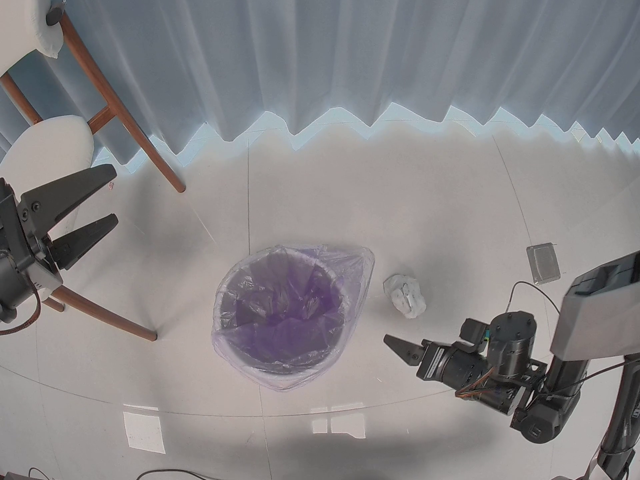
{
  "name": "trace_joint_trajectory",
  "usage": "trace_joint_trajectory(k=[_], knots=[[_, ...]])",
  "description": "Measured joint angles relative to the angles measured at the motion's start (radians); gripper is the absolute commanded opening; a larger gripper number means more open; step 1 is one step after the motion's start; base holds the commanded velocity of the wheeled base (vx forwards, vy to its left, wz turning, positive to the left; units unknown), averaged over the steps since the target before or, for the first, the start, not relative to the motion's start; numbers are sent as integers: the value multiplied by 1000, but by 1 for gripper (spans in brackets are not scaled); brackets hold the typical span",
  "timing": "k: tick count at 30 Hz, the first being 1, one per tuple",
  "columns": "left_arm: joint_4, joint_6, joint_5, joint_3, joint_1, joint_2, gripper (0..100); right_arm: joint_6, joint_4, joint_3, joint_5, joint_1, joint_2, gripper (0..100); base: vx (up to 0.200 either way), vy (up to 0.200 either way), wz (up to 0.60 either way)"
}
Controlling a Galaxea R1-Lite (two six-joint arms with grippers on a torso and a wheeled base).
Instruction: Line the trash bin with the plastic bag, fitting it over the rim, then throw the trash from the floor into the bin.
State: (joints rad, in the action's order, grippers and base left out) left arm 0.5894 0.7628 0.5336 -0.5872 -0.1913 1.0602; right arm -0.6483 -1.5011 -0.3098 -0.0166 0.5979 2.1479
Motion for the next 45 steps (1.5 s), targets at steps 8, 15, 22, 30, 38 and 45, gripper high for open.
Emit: trace_joint_trajectory(k=[8,15,22,30,38,45], knots=[[33,0,4,10,5,-9,100,65,-43,-156,37,51,201,100,0,0,0],[39,0,5,14,5,-25,100,77,-32,-294,44,63,302,100,0,0,0],[41,-1,5,16,6,-30,100,74,69,-394,44,45,340,100,0,0,0],[41,-2,6,19,5,-30,100,71,189,-528,44,26,365,100,0,0,0],[40,-30,6,25,3,-29,100,71,374,-683,40,9,407,100,0,0,0],[39,-50,6,33,3,-26,100,75,576,-809,43,-14,445,100,0,0,0]])
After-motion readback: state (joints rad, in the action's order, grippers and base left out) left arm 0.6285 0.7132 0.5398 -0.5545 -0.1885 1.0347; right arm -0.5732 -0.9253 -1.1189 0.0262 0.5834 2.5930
